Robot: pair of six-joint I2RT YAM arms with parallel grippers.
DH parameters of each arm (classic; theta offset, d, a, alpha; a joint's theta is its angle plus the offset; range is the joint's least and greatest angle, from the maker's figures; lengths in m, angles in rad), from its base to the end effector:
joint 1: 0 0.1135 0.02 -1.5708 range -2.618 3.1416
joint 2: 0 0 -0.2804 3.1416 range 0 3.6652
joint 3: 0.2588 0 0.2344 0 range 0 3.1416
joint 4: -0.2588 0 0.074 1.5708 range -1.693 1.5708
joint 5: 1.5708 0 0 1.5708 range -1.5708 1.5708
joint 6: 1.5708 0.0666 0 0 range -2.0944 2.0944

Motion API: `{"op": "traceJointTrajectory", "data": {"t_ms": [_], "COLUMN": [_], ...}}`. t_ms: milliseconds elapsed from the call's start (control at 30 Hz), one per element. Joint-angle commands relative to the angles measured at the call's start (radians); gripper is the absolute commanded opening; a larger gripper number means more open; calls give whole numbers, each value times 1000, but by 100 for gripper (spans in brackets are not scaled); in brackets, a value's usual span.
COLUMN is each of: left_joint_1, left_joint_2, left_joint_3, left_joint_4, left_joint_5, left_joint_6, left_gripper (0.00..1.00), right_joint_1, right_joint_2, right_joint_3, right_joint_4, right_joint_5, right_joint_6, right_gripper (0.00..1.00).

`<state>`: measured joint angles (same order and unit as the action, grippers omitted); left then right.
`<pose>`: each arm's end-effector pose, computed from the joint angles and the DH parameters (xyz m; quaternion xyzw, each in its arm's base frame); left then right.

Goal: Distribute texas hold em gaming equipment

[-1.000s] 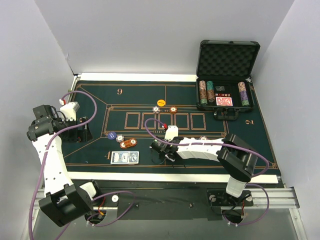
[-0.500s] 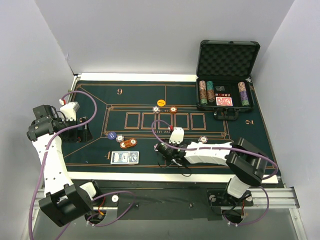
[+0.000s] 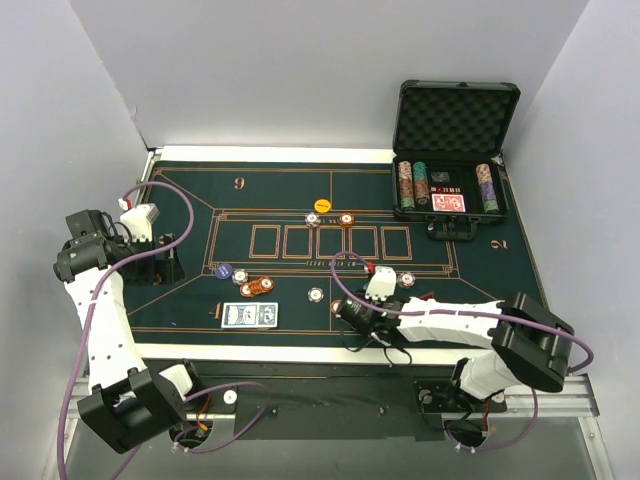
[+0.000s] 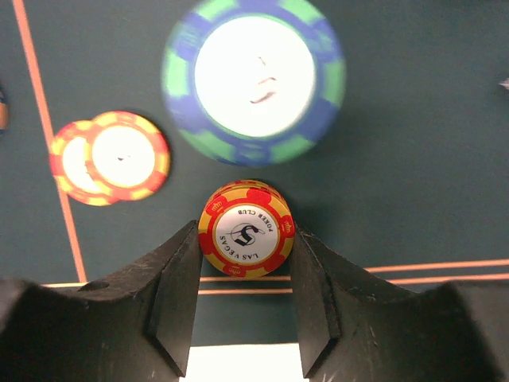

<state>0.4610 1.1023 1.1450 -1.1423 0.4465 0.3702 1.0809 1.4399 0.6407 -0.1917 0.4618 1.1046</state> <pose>0.1723 0.0535 0.3138 0.0086 0.9496 -0.1051 0.2952 0.1474 0.2134 0.1591 0.0765 0.9320 0.1462 0.3228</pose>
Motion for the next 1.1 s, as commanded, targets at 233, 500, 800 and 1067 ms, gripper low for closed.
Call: {"op": "traceJointTrajectory", "data": {"t_ms": [233, 500, 800, 1067], "left_joint_1": [8, 7, 8, 7], "left_joint_2": [-30, -25, -18, -15], "left_joint_3": [32, 41, 44, 42], "left_joint_4": [-7, -8, -7, -4], "left_joint_5": [9, 18, 18, 18], "left_joint_6": [15, 13, 15, 16], "left_gripper": [96, 96, 96, 96], "right_joint_1": [-125, -222, -315, -374], "right_joint_2": [-150, -184, -116, -61], "right_joint_3": [-105, -85, -55, -44], "right_joint_4": [-310, -345, -305, -246], "right_joint_5": [25, 63, 69, 38], "right_joint_6": [26, 43, -6, -51], "right_gripper": [26, 26, 26, 27]}}
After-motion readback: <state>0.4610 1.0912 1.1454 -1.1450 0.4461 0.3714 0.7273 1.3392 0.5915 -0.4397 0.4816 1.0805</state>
